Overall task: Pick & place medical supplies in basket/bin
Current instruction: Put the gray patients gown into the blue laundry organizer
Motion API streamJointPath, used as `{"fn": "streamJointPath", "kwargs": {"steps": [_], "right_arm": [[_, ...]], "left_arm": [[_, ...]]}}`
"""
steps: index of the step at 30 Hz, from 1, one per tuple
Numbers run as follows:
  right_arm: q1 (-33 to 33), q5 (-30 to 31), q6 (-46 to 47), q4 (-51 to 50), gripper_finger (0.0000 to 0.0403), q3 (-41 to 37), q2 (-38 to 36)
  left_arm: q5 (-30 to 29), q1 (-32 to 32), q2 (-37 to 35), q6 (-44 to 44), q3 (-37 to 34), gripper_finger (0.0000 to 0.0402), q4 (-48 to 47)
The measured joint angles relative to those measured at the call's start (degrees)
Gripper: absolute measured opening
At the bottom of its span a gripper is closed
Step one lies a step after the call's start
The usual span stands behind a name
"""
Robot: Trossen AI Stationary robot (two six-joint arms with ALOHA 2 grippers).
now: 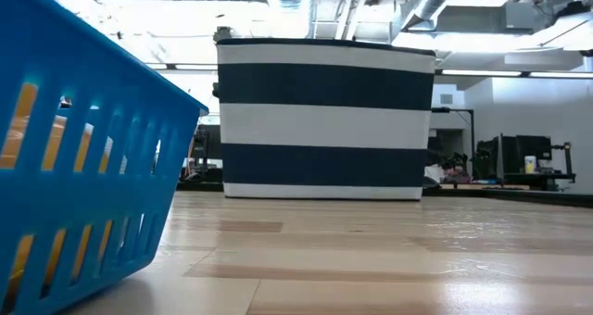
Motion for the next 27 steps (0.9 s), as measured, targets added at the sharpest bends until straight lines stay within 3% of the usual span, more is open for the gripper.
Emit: {"fn": "streamJointPath", "kwargs": {"steps": [5, 14, 18, 22, 27], "right_arm": [[2.28, -2.36, 4.77, 3.35, 0.0186, 0.17, -0.61], [4.71, -1.28, 7.76, 5.37, 0.0262, 0.54, -0.16], [3.71, -1.07, 5.96, 5.6, 0.0262, 0.54, 1.42], [3.39, -1.62, 5.18, 6.7, 0.0202, 0.52, 2.16], [3.42, -2.86, 4.22, 8.61, 0.0049, 0.52, 1.93]], "left_arm": [[-0.02, 0.0, 0.0, -0.3, 0.0, 0.0287, -0.01], [-0.02, 0.0, 0.01, -0.23, 0.0, 0.0287, -0.02], [-0.04, 0.0, 0.01, -0.21, 0.0, 0.0287, -0.02], [-0.04, 0.0, 0.0, -0.3, 0.0, 0.0287, -0.02], [-0.04, 0.0, 0.01, -0.3, 0.0, 0.0287, -0.02]]}}
